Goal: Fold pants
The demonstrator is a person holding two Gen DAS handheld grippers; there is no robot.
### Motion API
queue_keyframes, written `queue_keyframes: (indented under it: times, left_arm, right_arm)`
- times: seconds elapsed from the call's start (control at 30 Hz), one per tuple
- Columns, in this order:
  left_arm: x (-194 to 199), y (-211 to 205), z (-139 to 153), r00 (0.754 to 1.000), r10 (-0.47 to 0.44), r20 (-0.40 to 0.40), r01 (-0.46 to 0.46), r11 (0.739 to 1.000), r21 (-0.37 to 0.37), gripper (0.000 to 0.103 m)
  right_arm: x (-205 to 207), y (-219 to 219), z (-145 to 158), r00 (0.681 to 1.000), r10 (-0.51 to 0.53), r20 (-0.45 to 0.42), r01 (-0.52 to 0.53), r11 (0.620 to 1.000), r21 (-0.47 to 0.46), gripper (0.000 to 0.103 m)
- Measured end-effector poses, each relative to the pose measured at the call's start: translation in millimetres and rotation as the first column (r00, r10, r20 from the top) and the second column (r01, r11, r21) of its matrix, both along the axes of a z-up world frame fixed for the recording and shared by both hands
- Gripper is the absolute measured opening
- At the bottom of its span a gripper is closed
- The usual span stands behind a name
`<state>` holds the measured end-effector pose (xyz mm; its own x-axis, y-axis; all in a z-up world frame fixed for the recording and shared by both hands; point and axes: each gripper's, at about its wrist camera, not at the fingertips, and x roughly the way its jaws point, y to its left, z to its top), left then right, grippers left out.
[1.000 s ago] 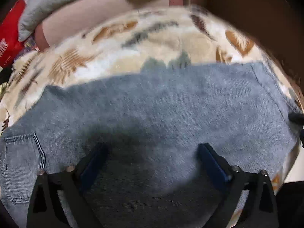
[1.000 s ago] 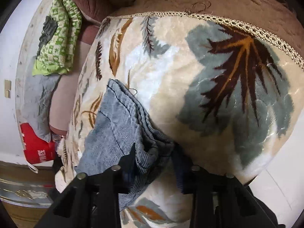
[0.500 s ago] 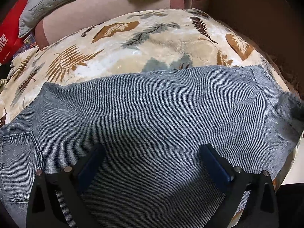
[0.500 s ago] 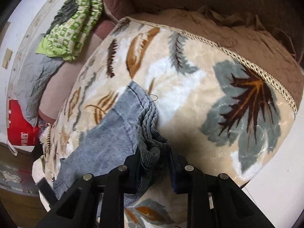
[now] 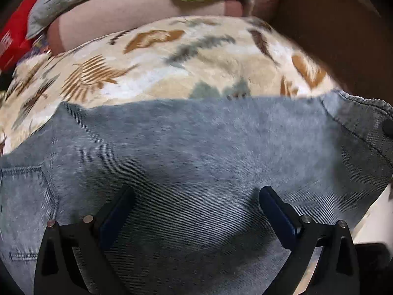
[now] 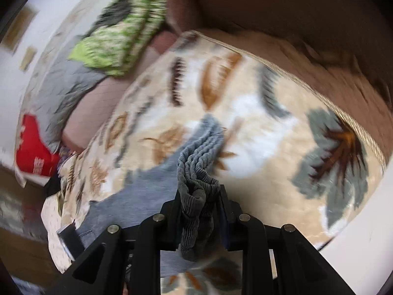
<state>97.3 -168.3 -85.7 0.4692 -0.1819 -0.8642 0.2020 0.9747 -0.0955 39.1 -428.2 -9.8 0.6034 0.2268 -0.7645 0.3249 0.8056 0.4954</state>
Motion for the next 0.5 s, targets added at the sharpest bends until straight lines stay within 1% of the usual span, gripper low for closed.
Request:
queue_keyframes:
  times: [0.07,0.1,0.17,0.2,0.23,0.27,0.3,0.37,0.4,0.43,0.47,0.5]
  left_arm:
    - [-4,15,13,0.999,0.034,0.034,-0.033,0.999,-0.032,0.101]
    - [-9,31,24,0.996,0.061,0.064,-0.057,0.996,-0.070,0.101]
    - [-19,58,41,0.989,0.100,0.109,-0.089,0.990,-0.108,0.101]
    - [-24,73,48,0.983,0.128,0.132,-0.113,0.987,-0.119,0.101]
    - [-29,87,54,0.976,0.158,0.148,-0.139,0.982,-0.129,0.101]
    - [-35,107,62,0.967,0.195,0.167,-0.171,0.974,-0.150,0.101]
    - [-42,123,67,0.958,0.222,0.181,-0.194,0.968,-0.159,0.101]
    - [-50,149,75,0.941,0.271,0.203,-0.242,0.958,-0.157,0.101]
    - [-56,167,79,0.931,0.298,0.212,-0.268,0.950,-0.160,0.101]
    - [-59,177,80,0.925,0.315,0.212,-0.285,0.945,-0.160,0.101]
    - [-63,187,81,0.919,0.335,0.207,-0.306,0.938,-0.162,0.101]
    - [-65,192,81,0.917,0.344,0.203,-0.315,0.935,-0.161,0.101]
  right_arm:
    - [4,24,16,0.997,0.055,0.045,-0.054,0.998,-0.034,0.025]
    - [5,44,28,0.992,0.103,0.078,-0.098,0.993,-0.063,0.025]
    - [5,76,41,0.976,0.181,0.117,-0.169,0.980,-0.106,0.025]
    - [5,96,46,0.964,0.230,0.136,-0.213,0.969,-0.124,0.025]
    - [3,125,51,0.942,0.297,0.156,-0.273,0.949,-0.157,0.025]
    - [0,142,51,0.927,0.338,0.165,-0.308,0.934,-0.180,0.025]
    - [-3,172,48,0.898,0.407,0.170,-0.371,0.905,-0.207,0.025]
    - [-9,208,35,0.863,0.479,0.162,-0.440,0.869,-0.224,0.025]
    - [-11,228,19,0.848,0.511,0.143,-0.475,0.851,-0.223,0.026]
    - [-12,243,0,0.837,0.535,0.115,-0.507,0.837,-0.204,0.029]
    - [-11,252,-16,0.827,0.556,0.086,-0.536,0.825,-0.178,0.029]
    - [-11,265,-40,0.808,0.588,0.031,-0.579,0.803,-0.142,0.031]
